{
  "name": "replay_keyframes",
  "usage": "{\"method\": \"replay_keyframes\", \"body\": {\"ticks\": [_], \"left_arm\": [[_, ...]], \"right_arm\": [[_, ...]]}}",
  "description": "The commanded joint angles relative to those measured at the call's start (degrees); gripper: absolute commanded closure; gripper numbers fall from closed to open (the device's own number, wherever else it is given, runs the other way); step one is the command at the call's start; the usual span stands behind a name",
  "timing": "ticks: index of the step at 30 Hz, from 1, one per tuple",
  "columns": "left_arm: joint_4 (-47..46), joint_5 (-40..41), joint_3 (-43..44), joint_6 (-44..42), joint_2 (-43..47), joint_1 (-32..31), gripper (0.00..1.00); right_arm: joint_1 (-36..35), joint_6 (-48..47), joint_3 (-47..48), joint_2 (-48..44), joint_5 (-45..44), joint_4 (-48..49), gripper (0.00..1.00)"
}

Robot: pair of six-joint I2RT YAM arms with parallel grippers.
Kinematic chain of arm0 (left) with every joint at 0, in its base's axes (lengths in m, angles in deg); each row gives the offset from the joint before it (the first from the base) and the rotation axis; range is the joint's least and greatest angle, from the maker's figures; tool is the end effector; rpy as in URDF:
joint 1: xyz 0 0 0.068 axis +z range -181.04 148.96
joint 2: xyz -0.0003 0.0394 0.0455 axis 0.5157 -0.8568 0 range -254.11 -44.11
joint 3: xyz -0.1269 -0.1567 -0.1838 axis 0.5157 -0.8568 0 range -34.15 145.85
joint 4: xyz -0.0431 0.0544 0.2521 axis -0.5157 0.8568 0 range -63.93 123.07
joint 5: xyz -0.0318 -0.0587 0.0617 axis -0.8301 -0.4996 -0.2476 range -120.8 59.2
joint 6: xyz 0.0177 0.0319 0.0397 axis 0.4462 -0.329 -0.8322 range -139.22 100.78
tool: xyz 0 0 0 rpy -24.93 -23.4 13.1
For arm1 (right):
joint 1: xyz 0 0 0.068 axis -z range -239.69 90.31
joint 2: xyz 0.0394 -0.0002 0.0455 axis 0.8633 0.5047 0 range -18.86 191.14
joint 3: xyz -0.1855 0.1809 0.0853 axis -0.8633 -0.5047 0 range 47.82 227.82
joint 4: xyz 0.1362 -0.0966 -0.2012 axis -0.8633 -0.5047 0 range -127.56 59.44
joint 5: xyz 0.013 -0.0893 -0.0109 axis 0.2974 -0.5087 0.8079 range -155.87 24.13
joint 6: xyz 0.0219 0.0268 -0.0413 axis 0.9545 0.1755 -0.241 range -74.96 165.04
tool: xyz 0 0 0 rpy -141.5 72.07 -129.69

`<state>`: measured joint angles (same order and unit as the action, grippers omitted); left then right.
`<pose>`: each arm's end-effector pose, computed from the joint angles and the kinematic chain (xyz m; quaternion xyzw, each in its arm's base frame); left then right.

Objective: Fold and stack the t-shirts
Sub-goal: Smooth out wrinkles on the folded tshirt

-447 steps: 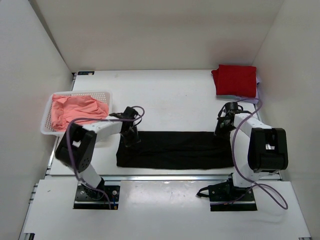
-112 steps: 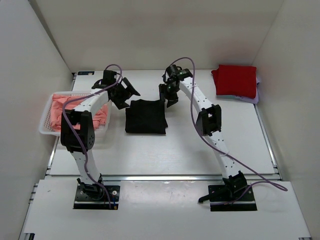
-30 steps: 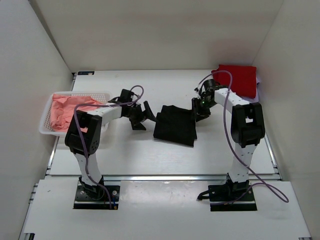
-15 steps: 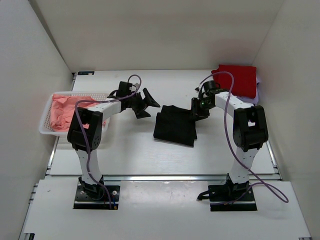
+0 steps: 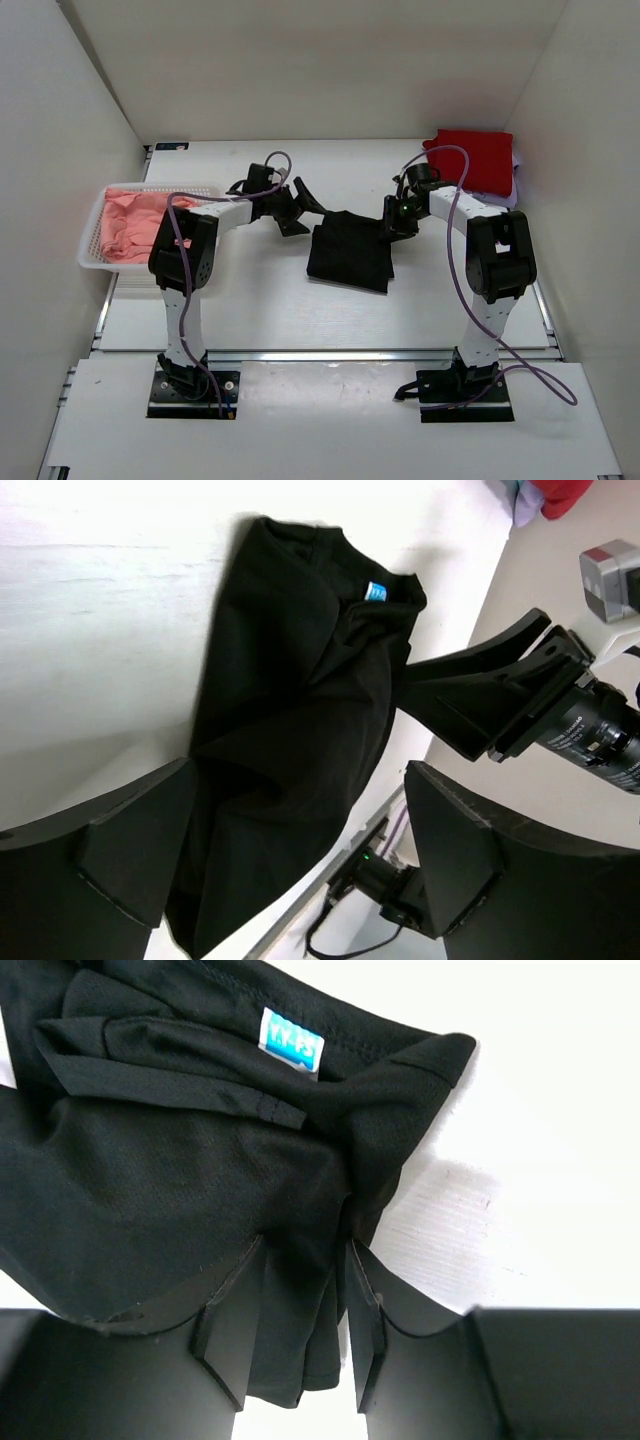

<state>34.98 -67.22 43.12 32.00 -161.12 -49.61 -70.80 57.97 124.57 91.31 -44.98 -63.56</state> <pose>0.4052 -0.1584 0.1612 -0.1439 0.8839 -0.4317 0.1079 0.3817 0.0879 0.1782 -0.0218 0.9631 0.2154 0.1597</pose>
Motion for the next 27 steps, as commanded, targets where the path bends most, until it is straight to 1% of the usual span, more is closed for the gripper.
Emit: {"method": "replay_keyframes", "body": {"ticks": [1, 2, 3, 4, 6, 7, 8, 9, 10, 12, 13, 15, 20, 21, 22, 23, 25, 26, 27], "left_arm": [[-5.2, -3.56, 1.04, 2.56, 0.03, -1.12, 0.06], [-5.91, -4.52, 0.25, 3.87, -0.06, -1.29, 0.13], [-7.48, -5.14, -0.02, 5.19, 0.11, -1.3, 0.2], [-10.55, -6.02, -1.15, 6.68, 0.29, -1.21, 0.25], [-12.32, -7.25, -2.47, 7.92, 0.47, -1.12, 0.28], [-12.42, -7.69, -2.31, 7.93, 0.56, -1.12, 0.3], [-12.07, -7.35, -2.74, 7.84, 0.73, -1.12, 0.3], [-12.16, -7.08, -2.4, 7.84, 0.73, -1.03, 0.34], [-12.16, -7.08, -2.48, 8.1, 0.91, -1.03, 0.33], [-12.16, -6.56, -3.35, 8.11, 1.35, -0.77, 0.24], [-11.29, -5.6, -3.36, 7.58, 2.13, -0.68, 0.02], [-11.02, -4.36, -4.5, 6.88, 2.23, -0.68, 0.02], [-12.69, -4.8, -6.6, 8.71, 1.96, -1.12, 0.02], [-14.51, -5.06, -7.31, 9.76, 2.05, -0.95, 0.07], [-15.49, -5.93, -8.62, 10.56, 1.88, -1.12, 0.15], [-17.85, -7.07, -10.02, 12.22, 1.7, -1.03, 0.32], [-24.09, -7.61, -11.96, 15.92, 1.35, -0.95, 0.51], [-25.76, -7.78, -13.54, 17.93, 1.35, -0.94, 0.69], [-27.61, -7.96, -13.64, 19.17, 1.43, -0.86, 0.91]], "right_arm": [[-0.4, 0.79, 0.24, -0.92, 0.56, 3.02, 0.65], [0.04, 1.04, 0.15, -0.57, 0.91, 3.28, 0.66], [-0.05, 1.22, 0.33, -0.57, 0.74, 3.55, 0.69], [0.13, 1.22, 0.5, -0.31, 1.08, 3.64, 0.72], [0.04, 1.4, 0.86, -0.39, 1.62, 3.38, 0.83], [0.04, 1.4, 0.68, -0.39, 1.53, 3.63, 0.86], [0.3, 1.4, 0.68, -0.31, 1.79, 3.99, 0.87], [-0.22, 1.4, 0.68, -0.74, 1.79, 3.64, 0.88], [0.39, 1.48, 0.59, -0.66, 1.88, 3.81, 0.88], [0.3, 1.4, 0.33, -0.66, 1.7, 4.08, 0.89], [0.56, 1.4, 0.33, -0.75, 1.96, 3.99, 0.89], [0.3, 1.23, 0.07, -0.83, 2.05, 4.16, 0.89], [0.56, 1.14, 0.15, -0.49, 1.97, 3.9, 0.89], [0.48, 1.57, -0.02, -0.83, 2.14, 4.08, 0.89], [0.48, 1.14, 0.15, -1.09, 2.49, 3.82, 0.89], [0.57, 1.31, 0.07, -1.01, 2.41, 3.9, 0.89], [0.74, 1.31, -0.28, -1.1, 2.06, 3.82, 0.9], [0.48, 0.87, -0.55, -1.1, 2.75, 3.9, 0.9], [0.74, 0.7, -0.2, -1.01, 2.5, 3.9, 0.9]]}}
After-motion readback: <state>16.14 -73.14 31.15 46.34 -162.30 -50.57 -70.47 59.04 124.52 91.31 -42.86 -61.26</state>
